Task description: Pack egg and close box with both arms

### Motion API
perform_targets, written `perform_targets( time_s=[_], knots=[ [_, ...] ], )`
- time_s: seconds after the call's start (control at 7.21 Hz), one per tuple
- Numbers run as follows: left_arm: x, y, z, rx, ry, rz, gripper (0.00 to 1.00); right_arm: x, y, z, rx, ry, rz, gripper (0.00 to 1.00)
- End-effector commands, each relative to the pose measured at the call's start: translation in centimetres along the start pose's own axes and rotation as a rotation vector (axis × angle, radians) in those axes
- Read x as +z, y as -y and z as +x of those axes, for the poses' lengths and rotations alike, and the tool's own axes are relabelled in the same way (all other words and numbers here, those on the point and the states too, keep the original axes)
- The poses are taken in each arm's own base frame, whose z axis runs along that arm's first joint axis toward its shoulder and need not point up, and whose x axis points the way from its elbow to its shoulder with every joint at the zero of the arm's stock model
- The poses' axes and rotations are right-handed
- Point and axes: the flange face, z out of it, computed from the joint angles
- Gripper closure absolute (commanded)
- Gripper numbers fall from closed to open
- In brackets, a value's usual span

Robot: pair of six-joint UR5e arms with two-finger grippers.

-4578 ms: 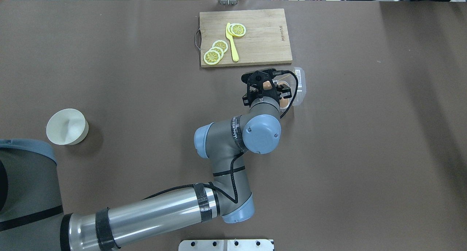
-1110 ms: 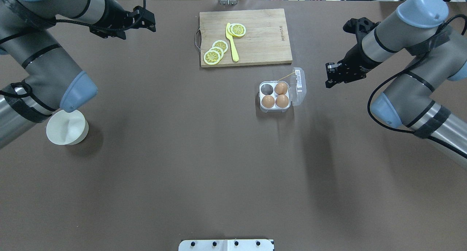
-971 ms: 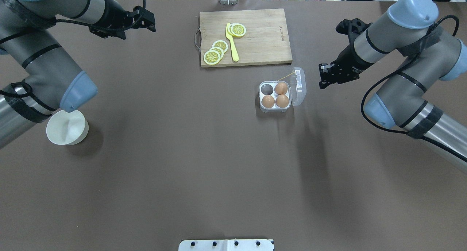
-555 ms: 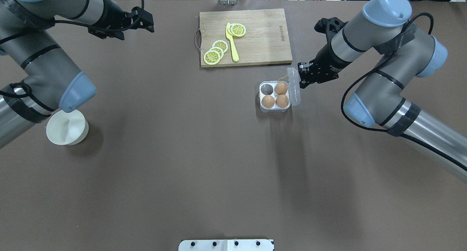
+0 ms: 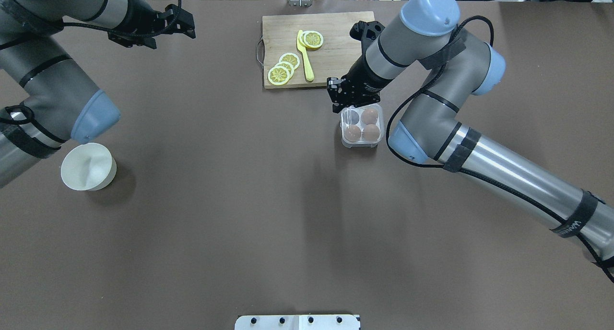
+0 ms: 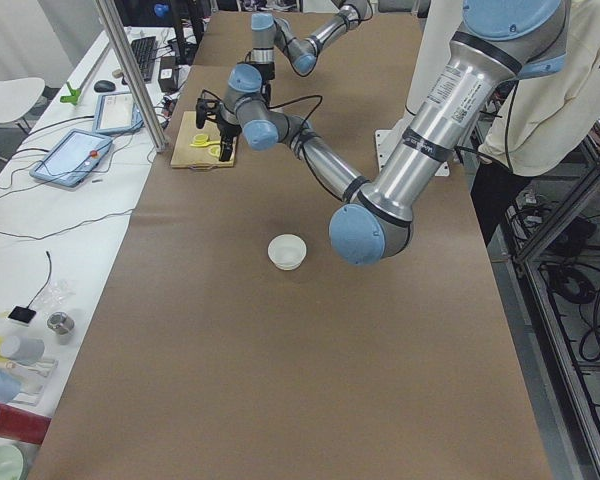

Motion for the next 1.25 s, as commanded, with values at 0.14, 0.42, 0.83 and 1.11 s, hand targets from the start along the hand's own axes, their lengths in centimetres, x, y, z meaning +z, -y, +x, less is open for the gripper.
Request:
perform_targets(
  time_s=[0.14,0.42,0.83,1.11],
  knots=[
    [0.8,-0.4,-4.8,0.056,0.046,-0.007,0.02,-1.9,-0.5,-7.2,0.126,0.081,0.017,0.73],
    [-1.7,2.6,-12.0,0.125,0.084,-0.036,0.02,-4.8,-1.6,-9.3,0.12,0.103,0.049,0.0],
    [-4.2,3.2,-24.6,0.234,0.188,-0.066,0.02,-15.0,-2.1,-2.1,0.061,-0.109,0.079,0.0],
    [-7.3,1.4,-33.9,0.323,0.263,-0.096,0.02,-21.9,-3.0,9.4,-0.042,-0.267,0.076,0.0]
  ],
)
